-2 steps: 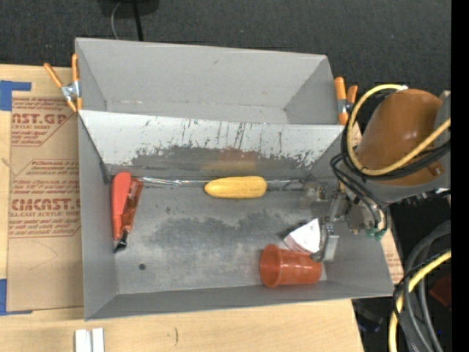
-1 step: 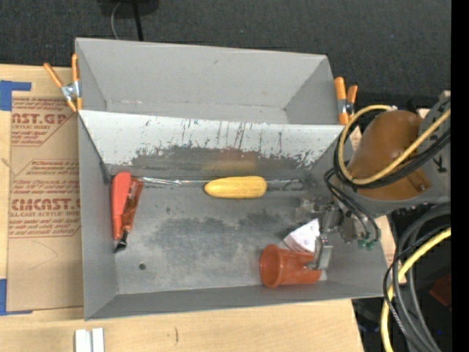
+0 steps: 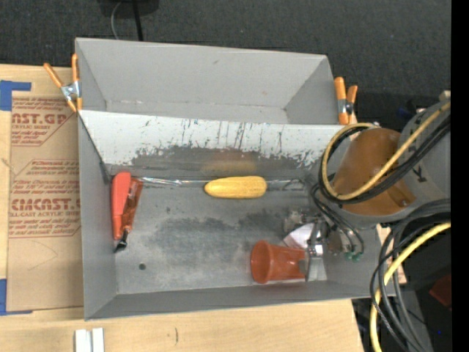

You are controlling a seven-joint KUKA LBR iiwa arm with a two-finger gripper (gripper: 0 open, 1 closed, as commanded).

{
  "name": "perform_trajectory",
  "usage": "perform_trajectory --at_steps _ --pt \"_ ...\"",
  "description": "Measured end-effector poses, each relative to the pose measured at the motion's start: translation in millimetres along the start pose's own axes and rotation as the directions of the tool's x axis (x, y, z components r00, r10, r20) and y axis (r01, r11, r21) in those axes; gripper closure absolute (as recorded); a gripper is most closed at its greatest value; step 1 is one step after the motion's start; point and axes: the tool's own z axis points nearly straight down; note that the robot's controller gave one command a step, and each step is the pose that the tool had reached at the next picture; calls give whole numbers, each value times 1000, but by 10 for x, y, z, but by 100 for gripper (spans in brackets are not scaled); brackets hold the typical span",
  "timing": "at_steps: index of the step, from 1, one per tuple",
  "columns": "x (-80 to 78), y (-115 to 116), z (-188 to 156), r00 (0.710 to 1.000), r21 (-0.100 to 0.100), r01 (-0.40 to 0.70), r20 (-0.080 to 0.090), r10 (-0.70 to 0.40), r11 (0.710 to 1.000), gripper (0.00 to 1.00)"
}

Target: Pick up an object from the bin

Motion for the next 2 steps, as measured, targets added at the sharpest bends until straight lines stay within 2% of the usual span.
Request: perform_trajectory --at_steps 1,2 --pt "30 154 148 992 -6 130 -1 -130 991 0" --pt "13 454 298 919 -1 394 1 -394 919 100"
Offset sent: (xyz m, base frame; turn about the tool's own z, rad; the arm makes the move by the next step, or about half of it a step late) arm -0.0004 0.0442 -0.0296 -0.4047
